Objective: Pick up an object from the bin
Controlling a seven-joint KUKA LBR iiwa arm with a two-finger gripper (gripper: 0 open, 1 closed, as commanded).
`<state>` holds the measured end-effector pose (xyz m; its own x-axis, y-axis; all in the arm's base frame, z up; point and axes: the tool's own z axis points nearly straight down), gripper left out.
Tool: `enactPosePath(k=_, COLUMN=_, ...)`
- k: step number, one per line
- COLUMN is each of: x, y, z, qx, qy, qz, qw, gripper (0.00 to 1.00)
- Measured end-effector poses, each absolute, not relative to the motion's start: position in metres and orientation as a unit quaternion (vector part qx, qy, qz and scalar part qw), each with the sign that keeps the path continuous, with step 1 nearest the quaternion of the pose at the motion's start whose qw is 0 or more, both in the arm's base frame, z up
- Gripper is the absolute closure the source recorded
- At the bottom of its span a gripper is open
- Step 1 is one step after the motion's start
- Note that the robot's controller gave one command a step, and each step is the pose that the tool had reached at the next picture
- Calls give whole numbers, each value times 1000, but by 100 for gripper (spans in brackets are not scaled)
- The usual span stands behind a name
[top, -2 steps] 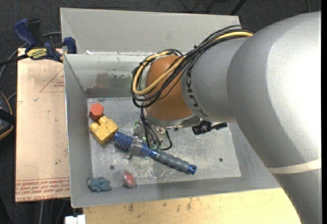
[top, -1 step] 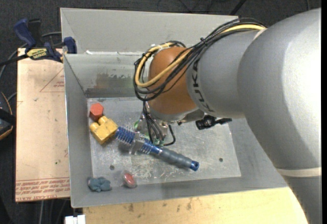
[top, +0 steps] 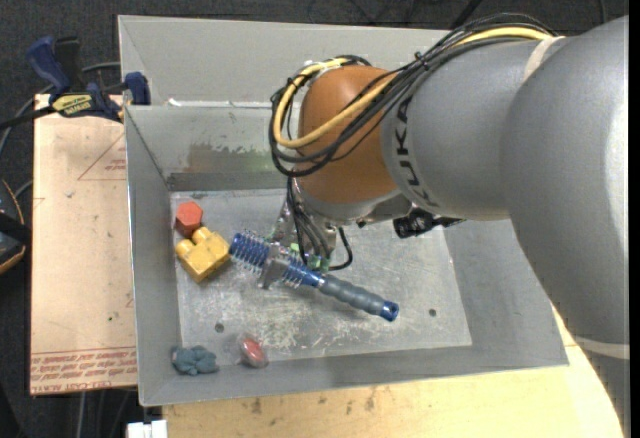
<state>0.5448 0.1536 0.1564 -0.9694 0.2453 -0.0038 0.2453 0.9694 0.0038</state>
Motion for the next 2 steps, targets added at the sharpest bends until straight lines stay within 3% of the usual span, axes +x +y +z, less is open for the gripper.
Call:
enactPosePath(k=1, x=544, y=154, z=156, qx=123, qy=992, qz=1, qw=0, gripper=100)
enactPosePath(k=2, x=544, y=155, z=175, qx=122, qy=993, qz=1, qw=0, gripper=100)
